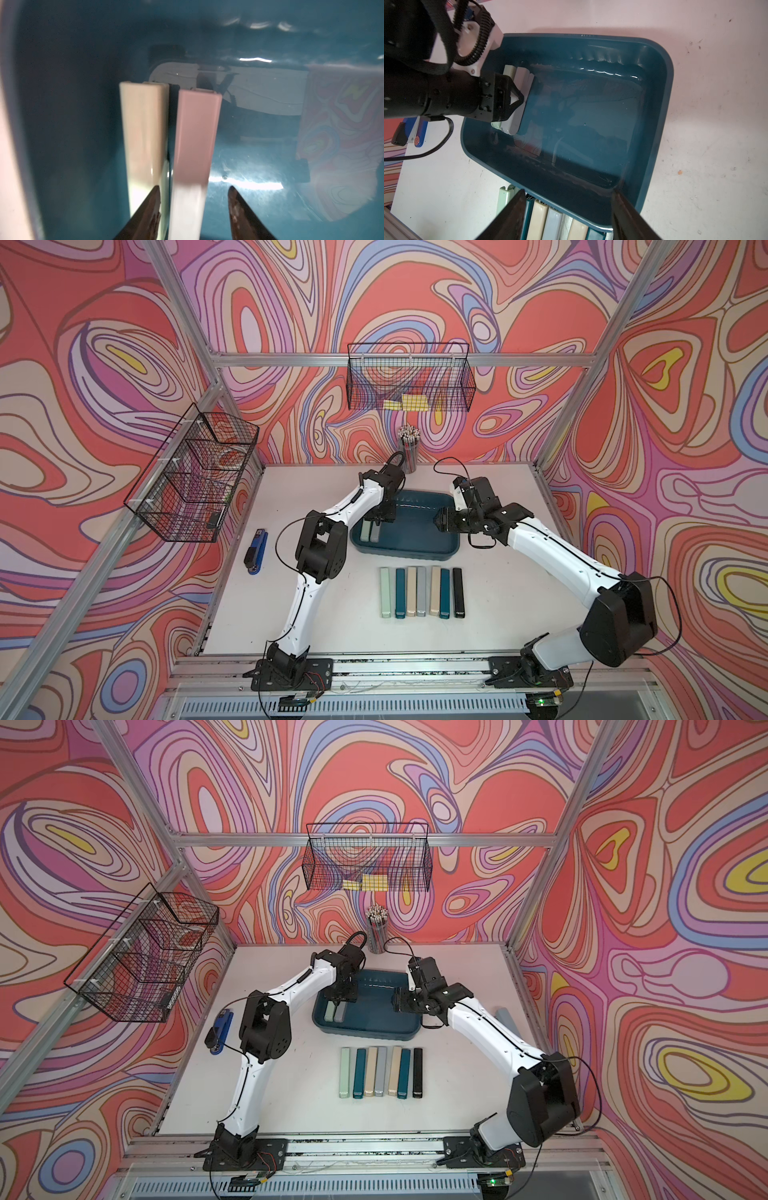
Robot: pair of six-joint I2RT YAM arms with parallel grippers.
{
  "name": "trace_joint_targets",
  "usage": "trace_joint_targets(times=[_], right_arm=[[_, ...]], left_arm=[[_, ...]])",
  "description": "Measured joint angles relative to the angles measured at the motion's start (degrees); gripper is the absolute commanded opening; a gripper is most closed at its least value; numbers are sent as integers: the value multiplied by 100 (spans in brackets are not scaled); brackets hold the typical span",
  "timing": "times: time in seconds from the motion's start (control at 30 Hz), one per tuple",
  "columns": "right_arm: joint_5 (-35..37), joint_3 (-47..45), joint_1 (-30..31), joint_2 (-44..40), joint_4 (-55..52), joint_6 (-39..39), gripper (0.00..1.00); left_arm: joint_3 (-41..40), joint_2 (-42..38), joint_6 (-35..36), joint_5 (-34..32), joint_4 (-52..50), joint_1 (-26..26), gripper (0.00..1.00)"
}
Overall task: Put the pruning pliers into the storage box
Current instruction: Place the pruning pliers in the storage box, then pick up the pruning pliers from the center of the board.
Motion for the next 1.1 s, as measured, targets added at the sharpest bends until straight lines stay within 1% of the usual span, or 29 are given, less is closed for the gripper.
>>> trace_joint_targets(times=[0.17,0.27,0.37,0.5,0.63,0.7,0.8,0.9,0.97,1.1], right_arm=[[-2,2,0,0,7,-11,66],[-2,35,0,2,-15,-46,66],[9,162,0,26,-42,-109,66],[22,365,0,109,-59,-186,65],[20,514,0,238,-57,-227,64],[17,529,0,291,-55,-234,63],[7,529,0,332,-17,-234,62],[2,529,0,334,50,-232,62],[2,529,0,339,85,-232,62],[2,529,0,380,122,-229,62]], left_arm=[[-37,-557,-46,63,-94,-7,54],[-455,-1314,-81,160,-52,-24,54],[-1231,-2308,-140,249,-13,-87,54],[-2535,-3515,-299,330,52,-332,54],[-3825,-4291,-612,442,111,-743,54],[-4551,-4597,-898,581,280,-979,54],[-5506,-4850,-1357,793,584,-1287,54],[-6113,-4876,-1779,883,885,-1589,54],[-6286,-4874,-1963,951,1049,-1738,55],[-6325,-4811,-2201,1040,1410,-1884,55]])
